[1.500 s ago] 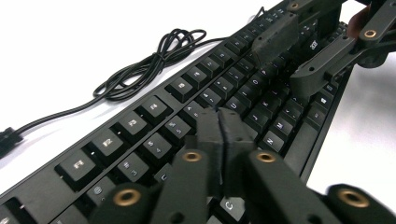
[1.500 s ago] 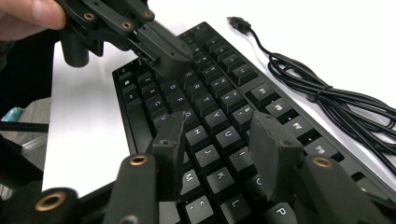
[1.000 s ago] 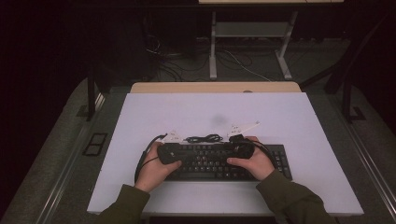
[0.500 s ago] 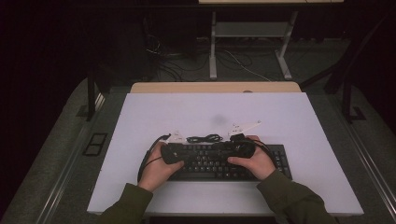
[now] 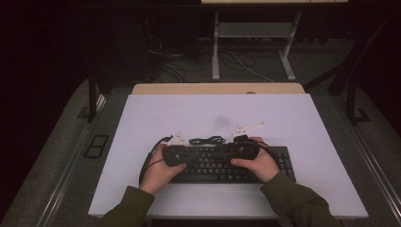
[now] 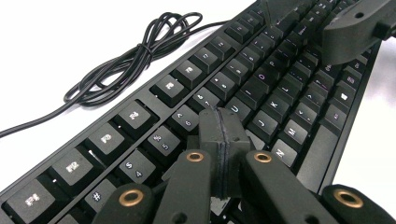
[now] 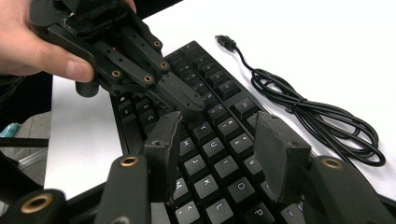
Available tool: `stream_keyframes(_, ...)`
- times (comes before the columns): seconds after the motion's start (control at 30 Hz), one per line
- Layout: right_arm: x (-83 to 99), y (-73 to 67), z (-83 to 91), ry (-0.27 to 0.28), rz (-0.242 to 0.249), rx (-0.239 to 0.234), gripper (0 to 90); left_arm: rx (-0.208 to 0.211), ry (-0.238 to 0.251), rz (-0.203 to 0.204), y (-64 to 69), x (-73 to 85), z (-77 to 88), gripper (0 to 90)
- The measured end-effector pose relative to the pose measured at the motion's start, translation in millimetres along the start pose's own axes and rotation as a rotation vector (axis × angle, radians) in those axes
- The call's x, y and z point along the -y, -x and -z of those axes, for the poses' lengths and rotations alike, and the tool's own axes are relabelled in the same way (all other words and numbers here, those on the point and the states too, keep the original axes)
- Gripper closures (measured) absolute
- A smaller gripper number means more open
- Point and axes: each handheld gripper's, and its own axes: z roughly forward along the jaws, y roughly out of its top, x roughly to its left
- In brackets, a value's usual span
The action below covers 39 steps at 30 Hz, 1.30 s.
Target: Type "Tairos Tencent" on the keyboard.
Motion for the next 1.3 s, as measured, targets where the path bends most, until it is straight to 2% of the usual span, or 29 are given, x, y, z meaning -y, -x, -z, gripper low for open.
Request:
stream_keyframes(0.23, 0.8, 1.7, 1.6, 0.015, -0.013, -0.001, 46.2, 0.006, 0.017, 0.003, 1.1, -0.9, 6.0, 80.0)
stream_keyframes(0.4, 1.9, 5.0, 3.8, 0.03, -0.014, 0.0, 43.9, 0.008, 0.023, -0.001, 1.5, -0.2, 11.2, 70.2)
stream_keyframes(0.8, 10.0, 13.2, 13.3, 0.036, -0.031, 0.009, 42.0, 0.012, 0.082, 0.019, -0.3, -0.3, 22.2, 48.8)
stream_keyframes(1.03, 15.5, 15.3, 25.7, 0.054, -0.038, 0.019, 41.3, 0.013, 0.101, 0.013, -2.2, 4.9, 31.8, 45.1)
stream_keyframes(1.3, 25.1, 18.6, 46.6, 0.083, -0.059, 0.05, 41.1, 0.008, 0.139, 0.0, -3.4, 15.8, 45.7, 43.2)
